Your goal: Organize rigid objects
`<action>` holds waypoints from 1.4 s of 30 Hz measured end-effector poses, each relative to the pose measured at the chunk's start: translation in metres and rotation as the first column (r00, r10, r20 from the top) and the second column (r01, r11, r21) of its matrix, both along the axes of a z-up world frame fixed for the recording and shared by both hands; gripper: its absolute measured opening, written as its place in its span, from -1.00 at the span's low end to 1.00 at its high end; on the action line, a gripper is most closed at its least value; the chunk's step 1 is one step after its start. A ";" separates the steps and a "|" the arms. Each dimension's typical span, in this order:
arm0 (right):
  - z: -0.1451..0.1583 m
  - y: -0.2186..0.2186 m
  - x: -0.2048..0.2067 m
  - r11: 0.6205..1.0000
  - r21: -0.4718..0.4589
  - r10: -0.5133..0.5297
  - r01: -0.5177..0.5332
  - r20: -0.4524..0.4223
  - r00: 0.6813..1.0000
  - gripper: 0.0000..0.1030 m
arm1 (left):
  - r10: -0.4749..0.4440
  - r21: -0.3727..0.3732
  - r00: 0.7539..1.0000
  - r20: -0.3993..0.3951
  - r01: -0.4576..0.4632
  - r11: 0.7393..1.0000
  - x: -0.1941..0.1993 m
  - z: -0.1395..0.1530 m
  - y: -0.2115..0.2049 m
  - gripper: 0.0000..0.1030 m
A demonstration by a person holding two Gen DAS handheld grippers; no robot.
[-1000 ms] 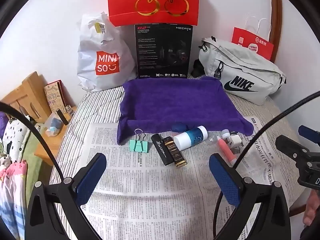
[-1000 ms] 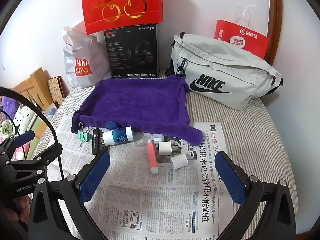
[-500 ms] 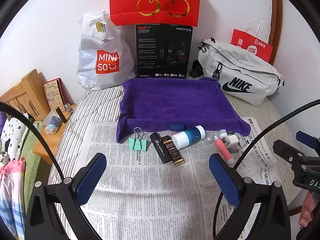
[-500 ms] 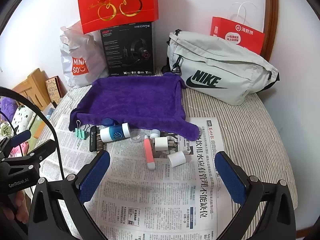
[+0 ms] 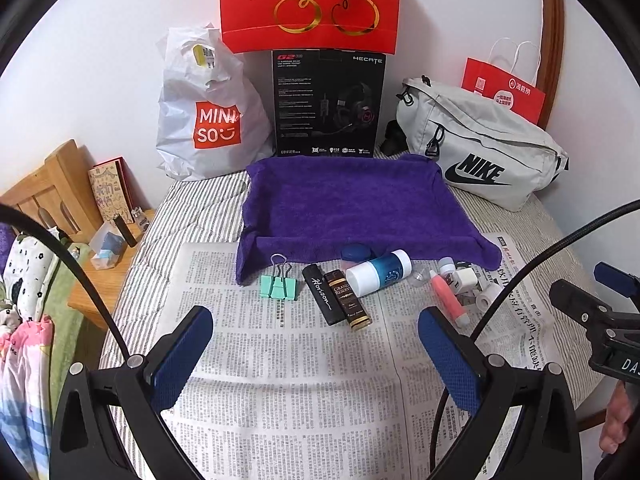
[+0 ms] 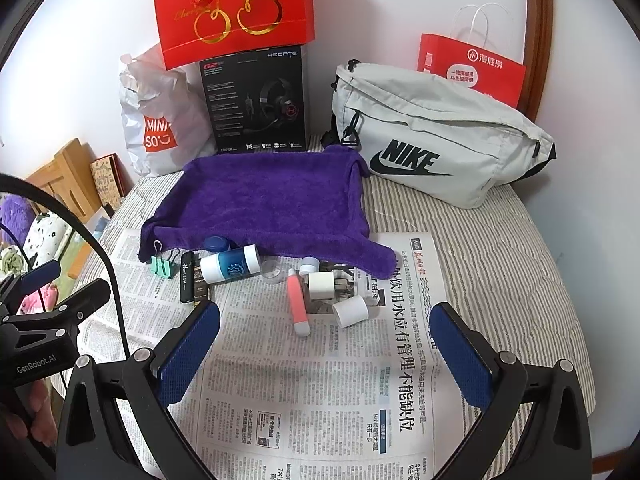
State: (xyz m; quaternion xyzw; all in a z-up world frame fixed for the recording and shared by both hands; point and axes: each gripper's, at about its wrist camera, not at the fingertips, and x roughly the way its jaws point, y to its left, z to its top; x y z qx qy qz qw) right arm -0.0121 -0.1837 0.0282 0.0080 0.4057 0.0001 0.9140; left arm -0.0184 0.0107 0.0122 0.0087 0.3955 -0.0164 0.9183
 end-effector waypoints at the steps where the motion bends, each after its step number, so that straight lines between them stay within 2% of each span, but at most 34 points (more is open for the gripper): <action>1: 0.000 0.000 -0.001 1.000 -0.001 -0.001 0.001 0.001 1.000 1.00 | 0.000 -0.001 1.000 0.000 0.000 1.000 0.000 0.000 0.000 1.00; 42: 0.004 -0.003 -0.006 1.000 0.008 -0.014 0.014 0.002 1.000 1.00 | 0.003 0.028 1.000 0.000 -0.003 1.000 -0.006 0.001 0.001 1.00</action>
